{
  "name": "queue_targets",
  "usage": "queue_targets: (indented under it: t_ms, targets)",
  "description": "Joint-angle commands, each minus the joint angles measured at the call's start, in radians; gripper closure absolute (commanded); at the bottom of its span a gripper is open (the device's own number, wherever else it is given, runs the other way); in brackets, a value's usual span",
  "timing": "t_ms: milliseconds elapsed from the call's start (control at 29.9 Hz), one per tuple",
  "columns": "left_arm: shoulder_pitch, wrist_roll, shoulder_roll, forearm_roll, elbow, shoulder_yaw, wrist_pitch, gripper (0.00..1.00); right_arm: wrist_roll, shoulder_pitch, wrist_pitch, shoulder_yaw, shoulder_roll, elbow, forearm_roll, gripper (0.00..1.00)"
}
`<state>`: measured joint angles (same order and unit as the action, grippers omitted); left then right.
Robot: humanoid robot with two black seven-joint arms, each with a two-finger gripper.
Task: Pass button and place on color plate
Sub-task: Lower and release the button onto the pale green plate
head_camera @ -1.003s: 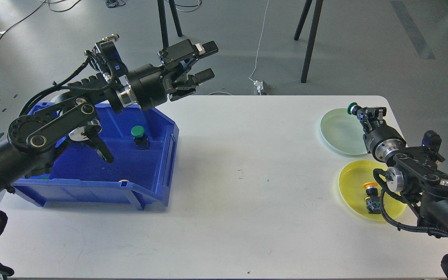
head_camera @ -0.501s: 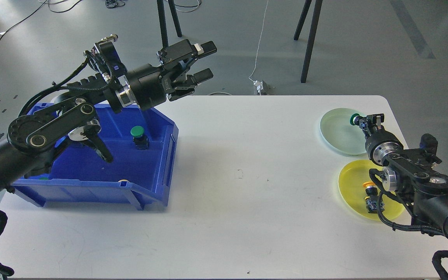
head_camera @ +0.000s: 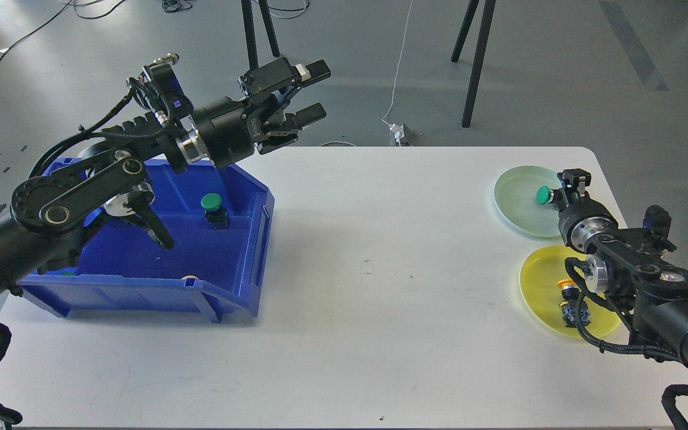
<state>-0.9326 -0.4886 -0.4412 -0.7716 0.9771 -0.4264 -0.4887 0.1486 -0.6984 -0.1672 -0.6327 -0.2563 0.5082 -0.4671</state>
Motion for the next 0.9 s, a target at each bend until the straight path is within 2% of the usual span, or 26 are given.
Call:
queue_targets:
  t_ms: [0, 100, 201, 334, 468, 602, 869]
  targets:
    - [0.0, 0.0, 0.002, 0.061, -0.024, 0.0, 0.0, 0.02, 0.0, 0.0, 0.012, -0.097, -0.012, 0.125, 0.007, 0.03]
    - [0.0, 0.0, 0.019, 0.162, -0.098, -0.002, 0.0, 0.01, 0.003, 0.002, 0.043, -0.203, -0.034, 0.252, 0.008, 0.03]
    - [-0.008, 0.0, 0.022, 0.296, -0.155, -0.035, 0.0, 0.01, 0.006, 0.008, 0.135, -0.352, -0.035, 0.37, 0.008, 0.03]
    - [0.0, 0.0, -0.037, 0.452, -0.166, -0.144, 0.0, 0.01, 0.009, 0.017, 0.406, -0.455, -0.046, 0.461, 0.069, 0.03]
    - [0.017, 0.0, -0.097, 0.511, -0.196, -0.201, 0.0, 0.01, 0.045, 0.011, 0.656, -0.502, -0.066, 0.403, 0.278, 0.03]
    - [0.04, 0.0, -0.1, 0.522, -0.235, -0.204, 0.0, 0.01, 0.043, 0.005, 0.656, -0.499, -0.083, 0.302, 0.331, 0.02]
    - [0.044, 0.0, -0.074, 0.519, -0.222, -0.196, 0.0, 0.01, 0.045, 0.002, 0.656, -0.479, -0.083, 0.293, 0.331, 0.01]
